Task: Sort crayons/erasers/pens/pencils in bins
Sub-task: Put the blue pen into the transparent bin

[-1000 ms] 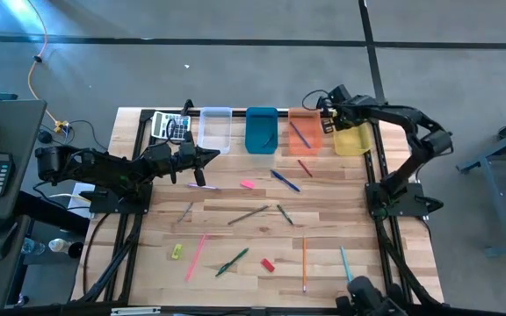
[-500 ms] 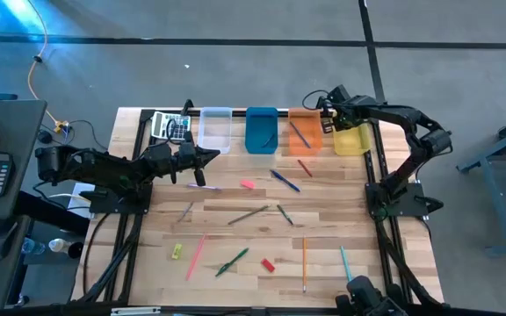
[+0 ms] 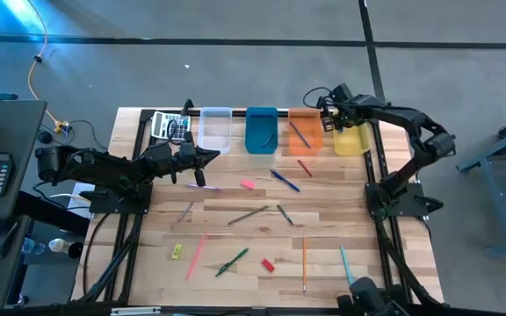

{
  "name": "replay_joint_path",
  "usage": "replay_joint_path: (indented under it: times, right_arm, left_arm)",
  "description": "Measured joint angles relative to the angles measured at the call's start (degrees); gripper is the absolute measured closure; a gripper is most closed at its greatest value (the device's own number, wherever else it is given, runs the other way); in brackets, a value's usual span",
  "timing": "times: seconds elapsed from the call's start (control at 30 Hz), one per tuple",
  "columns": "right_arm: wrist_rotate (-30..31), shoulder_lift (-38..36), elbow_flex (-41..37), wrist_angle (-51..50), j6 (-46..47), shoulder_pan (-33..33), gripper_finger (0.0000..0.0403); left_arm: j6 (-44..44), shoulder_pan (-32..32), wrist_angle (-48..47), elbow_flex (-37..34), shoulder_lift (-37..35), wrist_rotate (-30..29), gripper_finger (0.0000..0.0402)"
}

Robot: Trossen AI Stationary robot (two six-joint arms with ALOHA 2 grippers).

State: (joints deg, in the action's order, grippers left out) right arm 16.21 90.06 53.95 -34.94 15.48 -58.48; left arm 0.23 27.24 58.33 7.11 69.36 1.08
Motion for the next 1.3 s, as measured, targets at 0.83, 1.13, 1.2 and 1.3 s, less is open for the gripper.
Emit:
replay_joint_path:
  times: [0.83, 1.13, 1.2, 1.3]
  right_arm:
    - [-18.4, -29.5, -25.6, 39.7, -11.5, 13.1, 0.0386]
    - [-20.0, -32.8, -33.2, 54.4, -14.5, 19.7, 0.0399]
    - [-20.2, -32.7, -33.2, 54.6, -15.8, 20.5, 0.0401]
    - [-20.2, -32.7, -33.2, 55.4, -16.6, 21.4, 0.0402]
  left_arm:
    - [-0.6, 0.0, -2.0, 0.0, 0.0, 0.2, 0.0401]
    - [-0.6, 0.0, -3.4, 0.0, 0.0, 0.0, 0.0401]
    - [-0.6, 0.0, -4.1, 0.0, 0.0, -0.3, 0.0401]
    - [0.0, 0.0, -4.7, 0.0, 0.0, -0.5, 0.0401]
